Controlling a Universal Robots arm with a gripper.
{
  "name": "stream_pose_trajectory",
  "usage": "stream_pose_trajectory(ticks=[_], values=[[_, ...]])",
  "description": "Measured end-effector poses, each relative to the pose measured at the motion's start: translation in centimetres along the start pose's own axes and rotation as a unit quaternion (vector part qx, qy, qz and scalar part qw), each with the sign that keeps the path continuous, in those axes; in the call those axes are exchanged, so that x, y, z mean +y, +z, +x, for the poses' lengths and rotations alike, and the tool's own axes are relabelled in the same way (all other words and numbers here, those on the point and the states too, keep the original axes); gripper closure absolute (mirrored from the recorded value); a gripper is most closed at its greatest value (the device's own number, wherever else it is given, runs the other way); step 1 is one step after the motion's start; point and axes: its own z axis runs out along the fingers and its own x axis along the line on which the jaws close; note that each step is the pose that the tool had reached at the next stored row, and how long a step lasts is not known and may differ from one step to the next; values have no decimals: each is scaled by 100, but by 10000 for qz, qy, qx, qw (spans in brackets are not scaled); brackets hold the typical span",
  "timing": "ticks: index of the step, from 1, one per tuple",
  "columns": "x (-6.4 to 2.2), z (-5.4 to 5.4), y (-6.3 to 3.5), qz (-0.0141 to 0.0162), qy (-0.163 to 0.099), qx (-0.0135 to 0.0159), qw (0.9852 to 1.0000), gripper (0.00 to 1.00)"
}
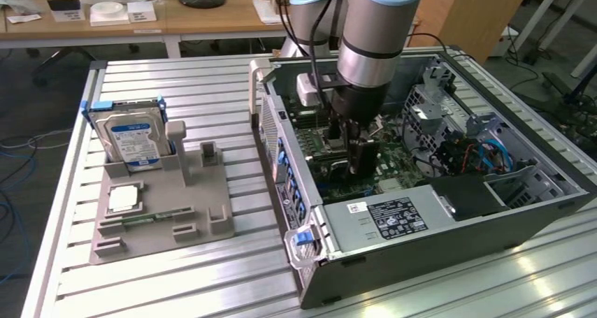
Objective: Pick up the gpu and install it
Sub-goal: 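Insert the gpu into the slot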
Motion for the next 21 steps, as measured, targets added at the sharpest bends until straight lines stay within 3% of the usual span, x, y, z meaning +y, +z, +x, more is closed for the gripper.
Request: stream_pose_trajectory(ticks=[3,10,13,15,16,19,21], values=[[0,0,-6,1,0,-1,10000,3],[0,0,-7,0,0,0,10000,38],[0,0,-7,0,0,0,10000,44],[0,0,-7,0,0,0,10000,56],[0,0,-7,0,0,-1,10000,56],[0,0,-7,0,0,0,10000,74],[-1,0,-7,0,0,-1,10000,79]])
